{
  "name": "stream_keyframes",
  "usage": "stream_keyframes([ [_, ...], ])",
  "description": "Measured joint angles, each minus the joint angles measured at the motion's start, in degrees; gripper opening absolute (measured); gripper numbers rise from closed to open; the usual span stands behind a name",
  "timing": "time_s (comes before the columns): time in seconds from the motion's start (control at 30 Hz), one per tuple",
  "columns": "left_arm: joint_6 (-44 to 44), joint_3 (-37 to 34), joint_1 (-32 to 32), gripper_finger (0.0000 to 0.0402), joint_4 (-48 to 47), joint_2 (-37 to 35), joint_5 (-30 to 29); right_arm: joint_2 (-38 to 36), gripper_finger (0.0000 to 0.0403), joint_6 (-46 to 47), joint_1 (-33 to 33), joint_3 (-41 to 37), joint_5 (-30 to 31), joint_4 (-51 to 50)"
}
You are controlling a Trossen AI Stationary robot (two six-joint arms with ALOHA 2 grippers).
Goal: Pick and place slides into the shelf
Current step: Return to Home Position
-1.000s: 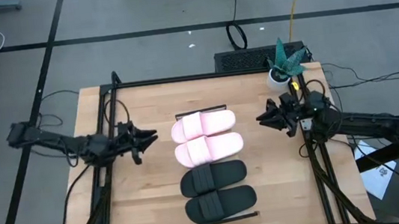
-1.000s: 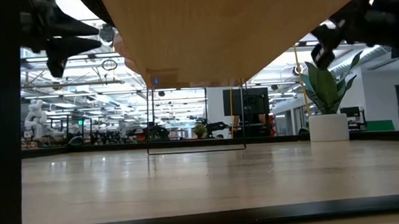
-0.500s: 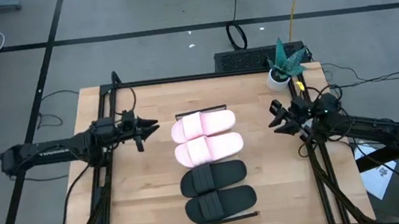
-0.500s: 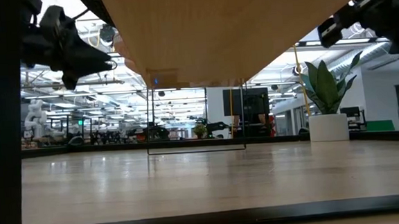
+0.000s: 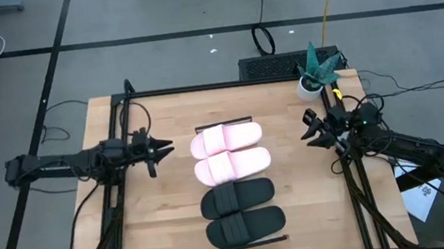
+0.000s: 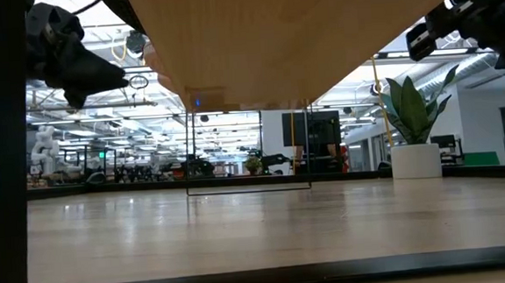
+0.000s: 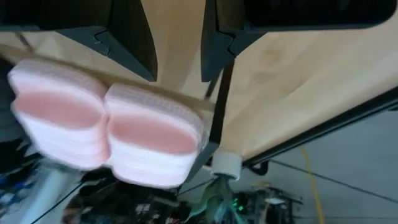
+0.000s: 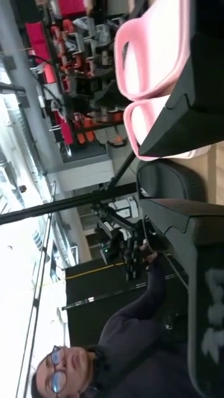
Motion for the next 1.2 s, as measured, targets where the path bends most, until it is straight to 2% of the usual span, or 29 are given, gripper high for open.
stream_keyframes([
  [0.13,0.6,-2.1,-5.8,0.0120,2.9,0.0,-6.3,0.0,0.0109,-1.1,0.0,0.0,-0.1,-1.0],
  [0.3,0.8,-9.7,-10.9,0.0120,15.8,-1.0,-10.9,0.0,0.0109,-2.2,0.0,-0.1,-1.5,-1.5],
  [0.4,2.7,-8.8,-11.8,0.0120,12.7,-1.6,-14.7,0.0,0.0109,-1.8,0.0,-0.2,-1.7,-1.6],
  [0.53,1.5,-8.6,-11.8,0.0120,10.6,-1.5,-12.5,0.0,0.0109,-2.4,0.0,-0.2,-1.7,-2.4],
  [0.87,1.3,-8.6,-11.8,0.0120,7.7,-1.4,-12.5,0.0,0.0109,-6.6,0.1,-0.2,-3.2,-6.9],
  [1.0,0.6,-9.0,-11.7,0.0120,7.5,-1.4,-12.6,-0.2,0.0109,-6.4,0.1,-0.2,-7.2,-8.7],
  [1.1,-1.5,-9.7,-11.7,0.0120,7.4,-1.4,-12.6,-1.2,0.0109,-7.3,0.1,-0.2,-4.3,-9.5],
  [1.2,-2.8,-9.7,-11.7,0.0120,7.1,-1.4,-12.7,-2.6,0.0109,-9.5,1.2,-0.2,0.3,-14.6],
])
